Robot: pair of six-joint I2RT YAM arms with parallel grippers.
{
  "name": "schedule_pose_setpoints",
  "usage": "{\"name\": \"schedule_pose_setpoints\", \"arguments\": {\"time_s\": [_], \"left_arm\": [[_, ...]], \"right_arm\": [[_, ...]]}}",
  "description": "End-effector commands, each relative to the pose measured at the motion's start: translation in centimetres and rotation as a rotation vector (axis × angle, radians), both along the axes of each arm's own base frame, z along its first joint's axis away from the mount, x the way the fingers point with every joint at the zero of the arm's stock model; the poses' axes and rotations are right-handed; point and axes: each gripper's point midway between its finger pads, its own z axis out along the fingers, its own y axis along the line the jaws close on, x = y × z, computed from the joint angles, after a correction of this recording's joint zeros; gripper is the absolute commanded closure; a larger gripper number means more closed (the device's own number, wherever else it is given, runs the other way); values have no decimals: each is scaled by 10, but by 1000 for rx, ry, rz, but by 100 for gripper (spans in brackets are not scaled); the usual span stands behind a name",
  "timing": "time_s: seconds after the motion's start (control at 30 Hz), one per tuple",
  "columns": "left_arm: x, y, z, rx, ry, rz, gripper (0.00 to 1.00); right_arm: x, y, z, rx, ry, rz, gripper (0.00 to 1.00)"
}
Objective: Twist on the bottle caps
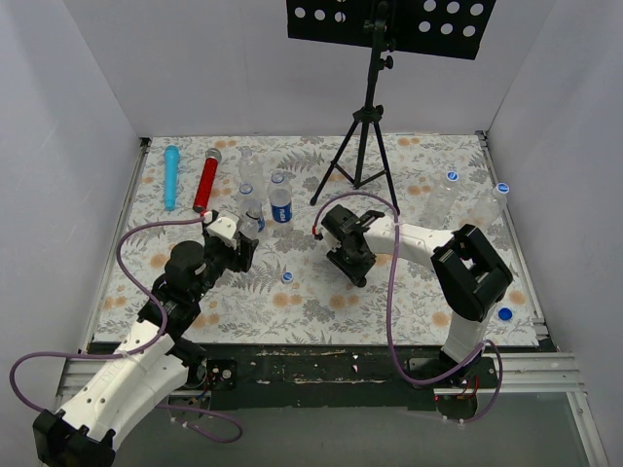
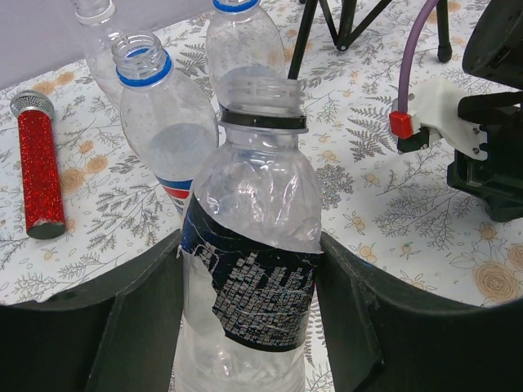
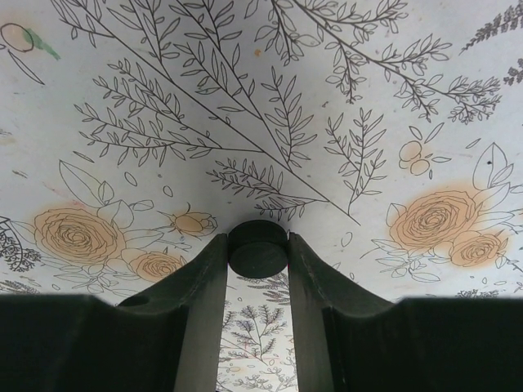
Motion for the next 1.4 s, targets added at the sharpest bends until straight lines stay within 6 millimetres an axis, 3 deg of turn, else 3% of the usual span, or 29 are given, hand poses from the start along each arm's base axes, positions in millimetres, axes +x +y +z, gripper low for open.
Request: {"name": "schedule_pose_setpoints", "arguments": {"time_s": [0.0,0.1,0.27,0.53,0.83,1.07,1.37], "left_arm": [[0,-2,1,-7,-8,-4,100],[0,-3,0,-7,-7,-13,100],[-12,-25,-3,0,2,-169,100],[-52,-75,-24,21,105,-567,98],[-92,-100,-37,-11,212,-852,97],[-104,-105,-39,-9,228,-916,98],[-109,-106,-32,-19,199,-947,98]], "right_arm": [[-1,-2,5,0,-10,-2,63],[-2,-1,6,6,-12,-2,79],[-3,11,29,90,-23,40,79],[-15,56,124,432,-82,221,79],[-46,88,224,788,-206,543,79],[-68,103,253,929,-195,719,80],[-82,114,256,981,-156,807,80]]}}
